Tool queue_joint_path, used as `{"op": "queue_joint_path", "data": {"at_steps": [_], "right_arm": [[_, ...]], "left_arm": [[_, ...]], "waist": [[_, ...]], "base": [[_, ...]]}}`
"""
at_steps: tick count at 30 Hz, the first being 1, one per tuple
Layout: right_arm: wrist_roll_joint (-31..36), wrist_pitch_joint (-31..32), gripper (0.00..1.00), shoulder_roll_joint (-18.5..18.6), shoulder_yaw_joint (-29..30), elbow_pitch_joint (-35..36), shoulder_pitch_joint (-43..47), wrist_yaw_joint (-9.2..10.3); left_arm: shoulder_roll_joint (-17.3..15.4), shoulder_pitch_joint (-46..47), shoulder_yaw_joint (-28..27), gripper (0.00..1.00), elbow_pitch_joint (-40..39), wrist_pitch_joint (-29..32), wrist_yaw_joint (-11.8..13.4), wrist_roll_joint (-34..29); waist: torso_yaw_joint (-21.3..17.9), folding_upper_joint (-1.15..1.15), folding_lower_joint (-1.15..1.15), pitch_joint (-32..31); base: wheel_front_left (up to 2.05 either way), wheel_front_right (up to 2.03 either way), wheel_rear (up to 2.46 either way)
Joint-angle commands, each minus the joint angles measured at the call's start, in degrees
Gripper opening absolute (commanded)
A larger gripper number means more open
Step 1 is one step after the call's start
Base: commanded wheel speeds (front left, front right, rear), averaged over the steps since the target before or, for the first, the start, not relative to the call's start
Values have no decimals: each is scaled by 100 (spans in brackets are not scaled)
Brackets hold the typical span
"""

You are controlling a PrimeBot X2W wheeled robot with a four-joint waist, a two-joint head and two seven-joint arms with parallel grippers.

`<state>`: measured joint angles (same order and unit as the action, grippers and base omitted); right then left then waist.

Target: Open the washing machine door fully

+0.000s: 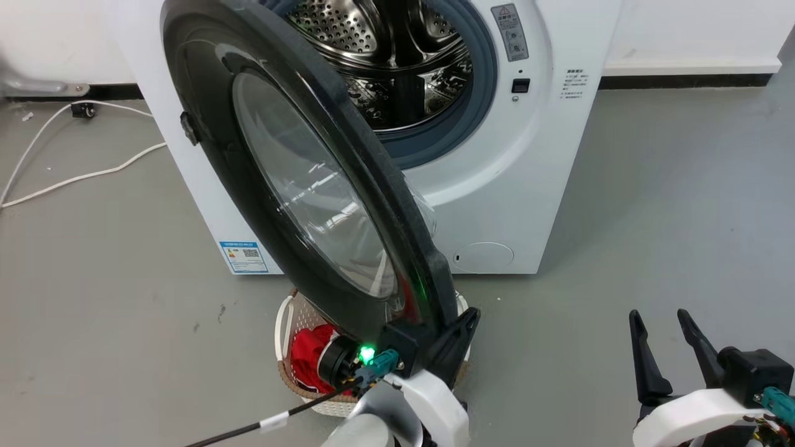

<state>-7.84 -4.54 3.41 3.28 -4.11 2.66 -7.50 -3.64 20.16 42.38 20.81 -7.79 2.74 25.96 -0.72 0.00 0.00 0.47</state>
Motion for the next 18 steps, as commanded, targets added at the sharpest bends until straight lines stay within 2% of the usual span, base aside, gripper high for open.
{"op": "queue_joint_path", "data": {"at_steps": [1,7,18], "right_arm": [[27,2,100,-24,23,38,55,1],[35,47,100,-36,71,112,97,1],[25,142,100,-48,142,206,139,1]], "left_arm": [[-167,-131,-77,0,-34,-28,106,1],[-393,-380,-19,0,-404,68,228,-43],[-857,-802,-314,0,-1085,143,727,-5]], "waist": [[59,0,0,-17],[249,0,0,-13],[555,0,0,-13]], "base": [[0,0,0],[0,0,0],[0,0,0]]}}
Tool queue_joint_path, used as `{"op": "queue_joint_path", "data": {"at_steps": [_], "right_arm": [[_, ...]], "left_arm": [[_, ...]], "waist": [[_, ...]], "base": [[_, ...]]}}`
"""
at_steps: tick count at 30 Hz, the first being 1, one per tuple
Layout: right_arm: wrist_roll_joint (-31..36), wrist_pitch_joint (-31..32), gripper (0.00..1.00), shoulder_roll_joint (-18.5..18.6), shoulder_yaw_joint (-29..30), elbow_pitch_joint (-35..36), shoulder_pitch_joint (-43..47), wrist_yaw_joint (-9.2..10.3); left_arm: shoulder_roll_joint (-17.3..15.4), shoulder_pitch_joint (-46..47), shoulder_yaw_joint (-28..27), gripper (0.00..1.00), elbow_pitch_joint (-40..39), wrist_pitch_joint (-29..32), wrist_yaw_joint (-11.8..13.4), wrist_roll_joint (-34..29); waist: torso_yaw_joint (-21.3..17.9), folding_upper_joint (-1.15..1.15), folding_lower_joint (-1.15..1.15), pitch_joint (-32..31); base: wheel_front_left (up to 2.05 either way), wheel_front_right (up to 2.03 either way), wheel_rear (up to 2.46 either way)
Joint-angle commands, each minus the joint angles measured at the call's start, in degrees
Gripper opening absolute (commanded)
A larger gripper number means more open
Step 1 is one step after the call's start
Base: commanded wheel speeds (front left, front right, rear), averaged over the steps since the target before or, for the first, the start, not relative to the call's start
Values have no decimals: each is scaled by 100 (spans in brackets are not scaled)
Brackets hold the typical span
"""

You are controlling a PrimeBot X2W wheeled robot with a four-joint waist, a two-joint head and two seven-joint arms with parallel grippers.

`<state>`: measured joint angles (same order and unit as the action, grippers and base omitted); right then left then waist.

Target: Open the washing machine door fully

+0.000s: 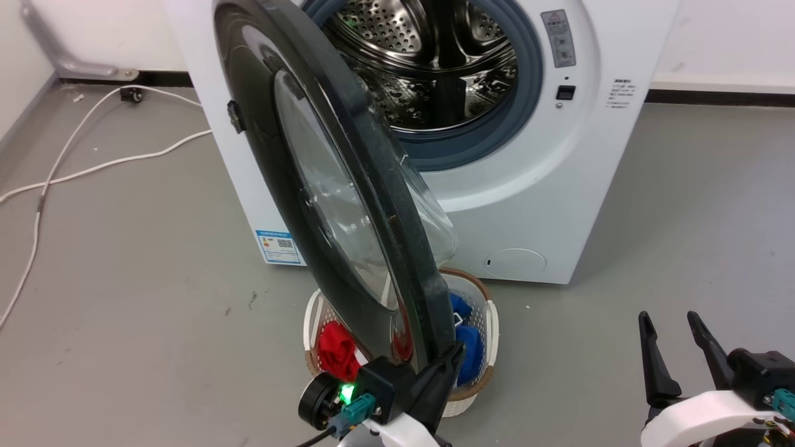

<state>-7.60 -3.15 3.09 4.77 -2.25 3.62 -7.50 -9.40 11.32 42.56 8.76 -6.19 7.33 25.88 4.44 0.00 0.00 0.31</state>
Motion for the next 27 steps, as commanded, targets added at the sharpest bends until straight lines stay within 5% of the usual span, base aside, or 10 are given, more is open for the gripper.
{"op": "queue_joint_path", "data": {"at_steps": [1,16,27], "right_arm": [[-1,10,100,-17,15,26,65,1],[-32,38,100,-24,62,60,44,1],[-34,16,100,-24,93,101,37,2]], "left_arm": [[-312,48,-316,0,61,1,295,-24],[-386,-323,-25,0,-640,107,425,-134],[-533,-581,-482,0,-751,-82,817,74]], "waist": [[92,0,0,2],[961,0,0,-3],[1685,0,0,28]], "base": [[0,0,0],[0,0,0],[0,0,0]]}}
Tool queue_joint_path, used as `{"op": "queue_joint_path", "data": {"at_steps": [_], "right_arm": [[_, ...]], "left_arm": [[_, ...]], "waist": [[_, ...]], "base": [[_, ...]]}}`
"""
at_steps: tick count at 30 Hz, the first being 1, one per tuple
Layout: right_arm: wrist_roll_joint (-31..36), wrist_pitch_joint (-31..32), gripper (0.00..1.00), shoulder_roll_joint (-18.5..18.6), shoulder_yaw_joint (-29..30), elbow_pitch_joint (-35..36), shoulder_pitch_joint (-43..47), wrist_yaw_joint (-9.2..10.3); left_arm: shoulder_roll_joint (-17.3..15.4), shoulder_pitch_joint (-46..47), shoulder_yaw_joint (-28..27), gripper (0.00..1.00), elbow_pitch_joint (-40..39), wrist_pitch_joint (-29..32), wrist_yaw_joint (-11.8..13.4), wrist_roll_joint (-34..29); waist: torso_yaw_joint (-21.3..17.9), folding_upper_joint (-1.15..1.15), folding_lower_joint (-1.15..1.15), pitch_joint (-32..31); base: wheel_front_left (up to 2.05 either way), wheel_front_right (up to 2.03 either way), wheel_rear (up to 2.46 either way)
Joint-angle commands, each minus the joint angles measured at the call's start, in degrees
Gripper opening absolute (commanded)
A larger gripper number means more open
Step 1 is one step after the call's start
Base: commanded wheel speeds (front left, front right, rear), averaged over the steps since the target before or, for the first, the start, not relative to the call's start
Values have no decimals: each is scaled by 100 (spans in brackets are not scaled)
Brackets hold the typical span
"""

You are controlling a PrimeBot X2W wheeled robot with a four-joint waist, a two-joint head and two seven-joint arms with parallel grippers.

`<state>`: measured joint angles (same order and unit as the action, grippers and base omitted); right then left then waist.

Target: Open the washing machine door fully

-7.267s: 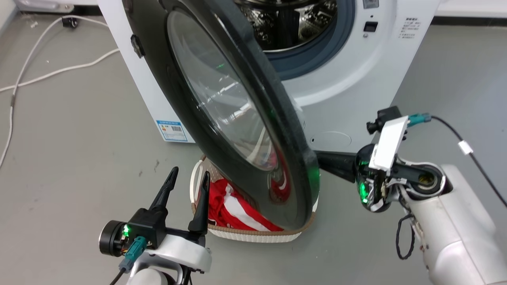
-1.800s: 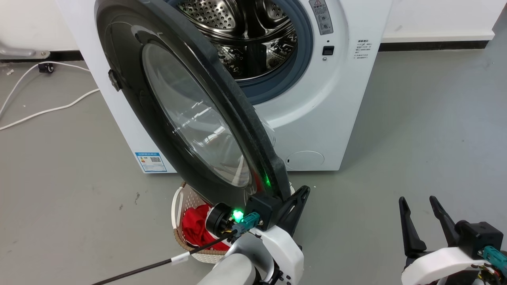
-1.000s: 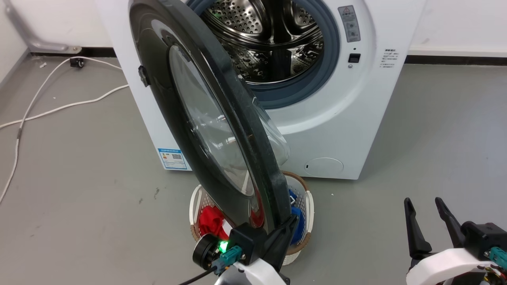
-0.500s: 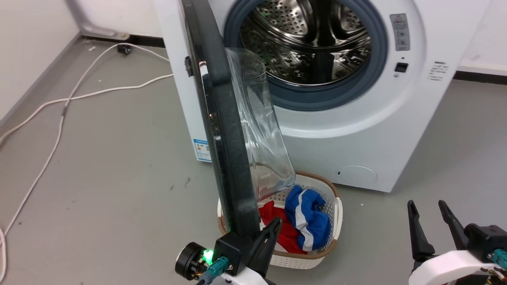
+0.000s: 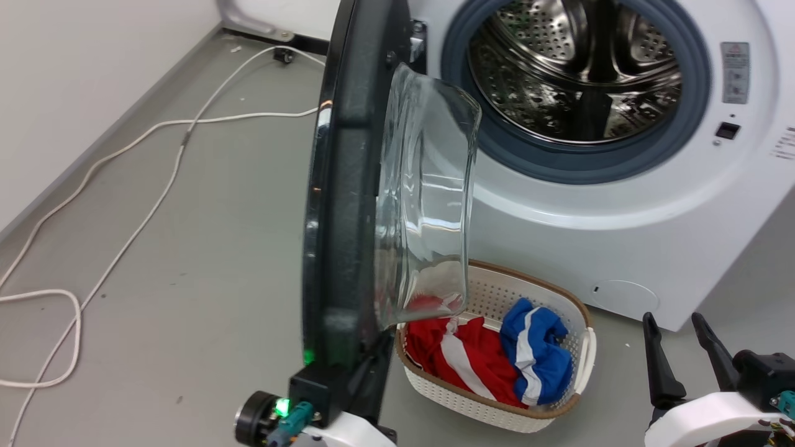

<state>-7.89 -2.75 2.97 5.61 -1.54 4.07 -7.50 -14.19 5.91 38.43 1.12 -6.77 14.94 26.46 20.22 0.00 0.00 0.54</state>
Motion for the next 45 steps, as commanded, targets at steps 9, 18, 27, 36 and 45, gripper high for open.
{"op": "queue_joint_path", "data": {"at_steps": [9,18,27,36,45], "right_arm": [[52,12,100,-12,-3,78,-72,2],[99,68,100,46,-57,116,-187,2],[108,200,100,211,-70,250,-318,2],[99,265,100,336,-62,339,-429,2],[87,230,100,357,-55,278,-484,2]], "left_arm": [[-479,-120,-917,0,92,-287,336,342],[-963,130,-1746,0,521,-477,272,718],[-1327,582,-2464,0,1232,-637,58,1116],[-1667,1135,-2895,0,2146,-683,-201,1377],[-1902,1537,-2989,0,3081,-748,-631,1411]], "waist": [[346,0,0,60],[247,0,0,170],[-3,0,0,501],[-163,0,0,745],[-240,0,0,722]], "base": [[0,0,0],[0,0,0],[0,0,0],[0,0,0],[0,0,0]]}}
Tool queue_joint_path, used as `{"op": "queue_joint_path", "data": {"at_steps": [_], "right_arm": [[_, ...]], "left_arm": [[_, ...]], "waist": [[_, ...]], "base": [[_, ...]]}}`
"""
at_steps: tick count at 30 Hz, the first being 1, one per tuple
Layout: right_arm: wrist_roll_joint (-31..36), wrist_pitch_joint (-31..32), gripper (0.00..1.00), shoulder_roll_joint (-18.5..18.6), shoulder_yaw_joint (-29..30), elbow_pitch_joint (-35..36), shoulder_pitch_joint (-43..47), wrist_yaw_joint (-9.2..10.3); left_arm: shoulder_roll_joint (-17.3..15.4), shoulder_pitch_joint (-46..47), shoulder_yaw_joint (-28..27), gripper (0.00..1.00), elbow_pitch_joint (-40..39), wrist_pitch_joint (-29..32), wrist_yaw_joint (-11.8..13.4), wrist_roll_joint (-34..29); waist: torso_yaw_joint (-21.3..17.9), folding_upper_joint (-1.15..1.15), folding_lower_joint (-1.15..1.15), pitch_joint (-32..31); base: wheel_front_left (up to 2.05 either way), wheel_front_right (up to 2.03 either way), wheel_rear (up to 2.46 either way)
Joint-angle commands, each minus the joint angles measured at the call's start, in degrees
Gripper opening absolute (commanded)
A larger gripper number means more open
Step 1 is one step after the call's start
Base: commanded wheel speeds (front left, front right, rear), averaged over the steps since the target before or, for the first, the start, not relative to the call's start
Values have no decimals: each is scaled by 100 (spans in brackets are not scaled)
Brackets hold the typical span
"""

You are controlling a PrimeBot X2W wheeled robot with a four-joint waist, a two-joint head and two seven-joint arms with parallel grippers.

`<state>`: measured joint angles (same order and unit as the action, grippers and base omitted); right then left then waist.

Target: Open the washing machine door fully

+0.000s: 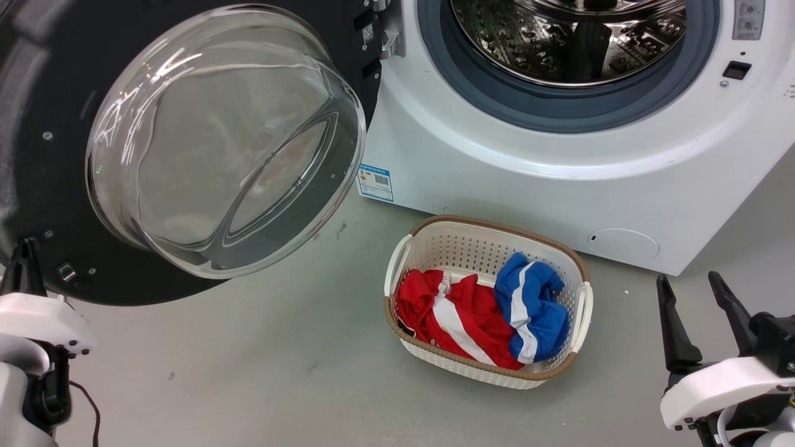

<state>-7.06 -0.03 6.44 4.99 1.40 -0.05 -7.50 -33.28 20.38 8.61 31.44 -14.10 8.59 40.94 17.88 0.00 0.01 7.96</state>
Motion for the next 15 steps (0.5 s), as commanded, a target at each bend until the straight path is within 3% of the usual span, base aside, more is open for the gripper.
{"op": "queue_joint_path", "data": {"at_steps": [1,7,15], "right_arm": [[-4,-48,100,-2,9,-30,-62,2],[-26,-110,100,-86,28,-153,86,2],[-4,-185,100,-229,10,-291,287,2]], "left_arm": [[34,91,-5,0,86,-30,-5,-52],[281,-226,53,0,-68,-95,56,-221],[593,-938,351,0,-956,-116,285,-634]], "waist": [[-10,0,-1,-41],[-17,0,-1,-308],[-35,0,-1,-810]], "base": [[0,0,0],[0,0,0],[0,0,0]]}}
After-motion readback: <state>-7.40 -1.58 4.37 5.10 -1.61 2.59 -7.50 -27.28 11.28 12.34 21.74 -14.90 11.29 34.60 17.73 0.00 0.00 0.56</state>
